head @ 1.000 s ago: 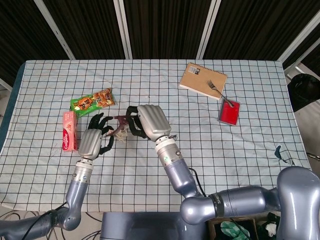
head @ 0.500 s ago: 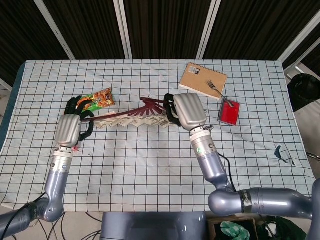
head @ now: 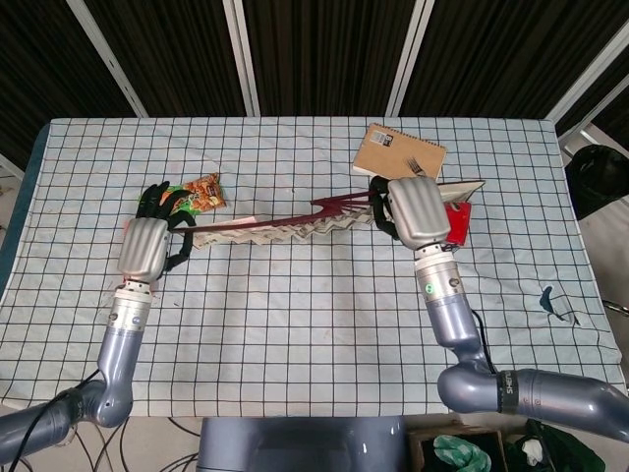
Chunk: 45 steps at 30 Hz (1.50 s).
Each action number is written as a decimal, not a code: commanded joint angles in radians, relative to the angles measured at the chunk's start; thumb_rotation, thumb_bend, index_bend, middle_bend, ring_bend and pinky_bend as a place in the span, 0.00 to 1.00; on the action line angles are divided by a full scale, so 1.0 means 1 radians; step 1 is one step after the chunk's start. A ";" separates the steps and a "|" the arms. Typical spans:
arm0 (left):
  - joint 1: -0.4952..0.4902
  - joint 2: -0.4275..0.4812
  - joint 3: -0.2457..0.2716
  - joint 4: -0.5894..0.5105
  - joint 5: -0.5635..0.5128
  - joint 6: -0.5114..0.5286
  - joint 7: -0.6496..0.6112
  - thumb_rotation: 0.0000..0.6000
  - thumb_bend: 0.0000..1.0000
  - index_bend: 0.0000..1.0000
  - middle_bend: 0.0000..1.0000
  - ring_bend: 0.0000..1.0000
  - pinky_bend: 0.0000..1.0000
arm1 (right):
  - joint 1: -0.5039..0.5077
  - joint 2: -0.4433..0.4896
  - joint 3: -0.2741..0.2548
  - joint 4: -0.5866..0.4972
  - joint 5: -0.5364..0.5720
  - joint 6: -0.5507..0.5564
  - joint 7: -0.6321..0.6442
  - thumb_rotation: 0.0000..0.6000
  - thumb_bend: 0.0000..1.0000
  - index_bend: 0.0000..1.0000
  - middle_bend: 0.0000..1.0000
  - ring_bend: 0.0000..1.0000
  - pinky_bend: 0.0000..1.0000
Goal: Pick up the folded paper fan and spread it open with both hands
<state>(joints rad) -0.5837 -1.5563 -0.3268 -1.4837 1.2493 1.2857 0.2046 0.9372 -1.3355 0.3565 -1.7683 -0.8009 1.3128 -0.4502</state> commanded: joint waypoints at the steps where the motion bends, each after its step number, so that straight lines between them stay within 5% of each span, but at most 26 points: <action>1: -0.009 -0.005 -0.008 0.006 -0.005 -0.002 0.002 1.00 0.51 0.57 0.19 0.00 0.01 | -0.015 -0.012 -0.003 0.024 -0.014 0.011 0.011 1.00 0.90 0.87 0.93 0.94 0.89; 20: -0.028 -0.007 0.003 -0.022 0.009 0.015 0.021 1.00 0.51 0.57 0.19 0.00 0.01 | -0.123 -0.003 -0.039 0.058 -0.056 0.014 0.026 1.00 0.84 0.84 0.87 0.90 0.86; 23: -0.026 -0.009 0.013 -0.032 0.014 0.018 0.028 1.00 0.51 0.57 0.19 0.00 0.01 | -0.143 0.016 -0.062 0.038 -0.065 0.006 0.011 1.00 0.66 0.69 0.82 0.86 0.84; 29: -0.017 -0.019 0.054 -0.066 0.032 0.020 0.046 1.00 0.51 0.57 0.19 0.00 0.01 | -0.208 0.067 -0.154 -0.014 -0.137 0.009 -0.019 1.00 0.52 0.41 0.77 0.81 0.82; 32: -0.003 -0.023 0.084 -0.090 0.048 0.030 0.062 1.00 0.51 0.57 0.19 0.00 0.01 | -0.249 0.105 -0.201 -0.063 -0.174 0.012 -0.030 1.00 0.37 0.08 0.68 0.74 0.80; 34: 0.004 -0.023 0.099 -0.097 0.056 0.033 0.068 1.00 0.51 0.57 0.19 0.00 0.01 | -0.263 0.120 -0.220 -0.080 -0.190 0.016 -0.047 1.00 0.29 0.01 0.64 0.70 0.78; 39: 0.038 -0.009 0.158 -0.116 0.081 0.044 0.083 1.00 0.51 0.57 0.19 0.00 0.01 | -0.321 0.167 -0.288 -0.156 -0.257 0.050 -0.097 1.00 0.11 0.00 0.51 0.59 0.72; 45: 0.068 0.022 0.197 -0.130 0.091 0.044 0.092 1.00 0.51 0.57 0.18 0.00 0.01 | -0.365 0.184 -0.316 -0.171 -0.305 0.066 -0.082 1.00 0.10 0.00 0.48 0.56 0.71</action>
<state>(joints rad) -0.5229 -1.5430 -0.1384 -1.6087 1.3383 1.3315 0.2931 0.5786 -1.1562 0.0462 -1.9357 -1.0997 1.3752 -0.5371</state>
